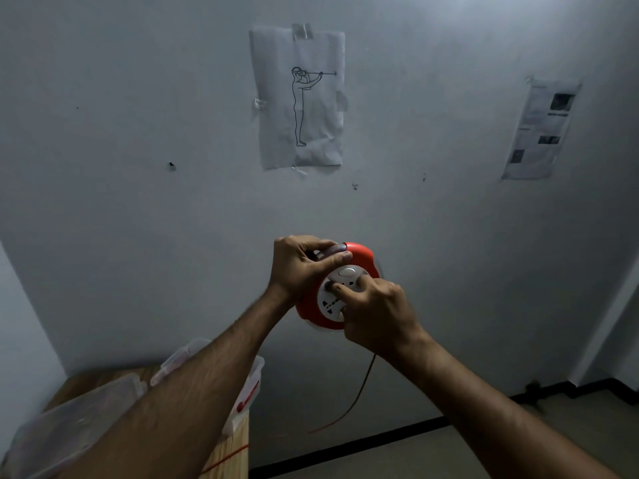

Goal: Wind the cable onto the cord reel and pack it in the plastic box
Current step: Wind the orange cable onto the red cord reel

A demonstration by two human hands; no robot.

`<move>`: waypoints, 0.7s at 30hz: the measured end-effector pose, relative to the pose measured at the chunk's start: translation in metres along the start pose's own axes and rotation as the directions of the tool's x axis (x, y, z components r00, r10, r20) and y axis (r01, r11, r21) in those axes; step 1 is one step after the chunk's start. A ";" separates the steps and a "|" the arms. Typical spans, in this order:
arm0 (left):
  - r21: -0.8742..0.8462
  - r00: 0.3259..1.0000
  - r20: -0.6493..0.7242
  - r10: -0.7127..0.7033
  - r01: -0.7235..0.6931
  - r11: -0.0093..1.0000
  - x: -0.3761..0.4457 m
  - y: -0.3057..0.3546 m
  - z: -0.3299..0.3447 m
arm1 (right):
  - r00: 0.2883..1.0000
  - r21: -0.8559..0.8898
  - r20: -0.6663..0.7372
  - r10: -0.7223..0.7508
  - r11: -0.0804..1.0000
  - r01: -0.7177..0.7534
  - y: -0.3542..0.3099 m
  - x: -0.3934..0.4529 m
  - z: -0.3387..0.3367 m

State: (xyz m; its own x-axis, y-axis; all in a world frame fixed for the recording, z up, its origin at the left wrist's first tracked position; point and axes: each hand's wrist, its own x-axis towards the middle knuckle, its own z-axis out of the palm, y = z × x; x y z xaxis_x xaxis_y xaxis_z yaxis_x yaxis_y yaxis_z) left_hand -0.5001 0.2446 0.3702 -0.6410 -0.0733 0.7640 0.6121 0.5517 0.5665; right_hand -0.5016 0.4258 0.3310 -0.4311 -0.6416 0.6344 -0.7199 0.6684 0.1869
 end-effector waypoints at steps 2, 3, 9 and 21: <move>0.003 1.000 0.003 -0.009 0.009 1.000 0.000 -0.001 -0.001 | 1.000 0.014 0.015 0.001 1.000 -0.001 0.000 0.001 0.003; 0.004 1.000 0.000 -0.011 0.011 1.000 0.000 -0.001 -0.001 | 1.000 0.021 0.016 0.005 1.000 -0.006 0.001 0.002 0.004; 0.006 1.000 -0.002 0.000 0.000 1.000 0.002 0.001 0.000 | 0.992 0.091 -0.090 0.084 0.993 -0.076 -0.002 0.003 0.003; -0.035 0.972 -0.234 -0.025 0.017 0.999 0.003 -0.003 0.020 | 0.419 0.798 0.063 0.906 0.206 -0.566 -0.035 0.018 -0.005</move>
State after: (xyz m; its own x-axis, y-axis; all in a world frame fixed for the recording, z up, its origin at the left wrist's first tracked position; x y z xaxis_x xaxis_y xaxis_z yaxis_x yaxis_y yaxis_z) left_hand -0.5130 0.2590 0.3649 -0.5302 -0.2790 0.8007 0.6169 0.5209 0.5900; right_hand -0.4819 0.3927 0.3400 -0.8670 0.3130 0.3876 -0.3383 0.2012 -0.9193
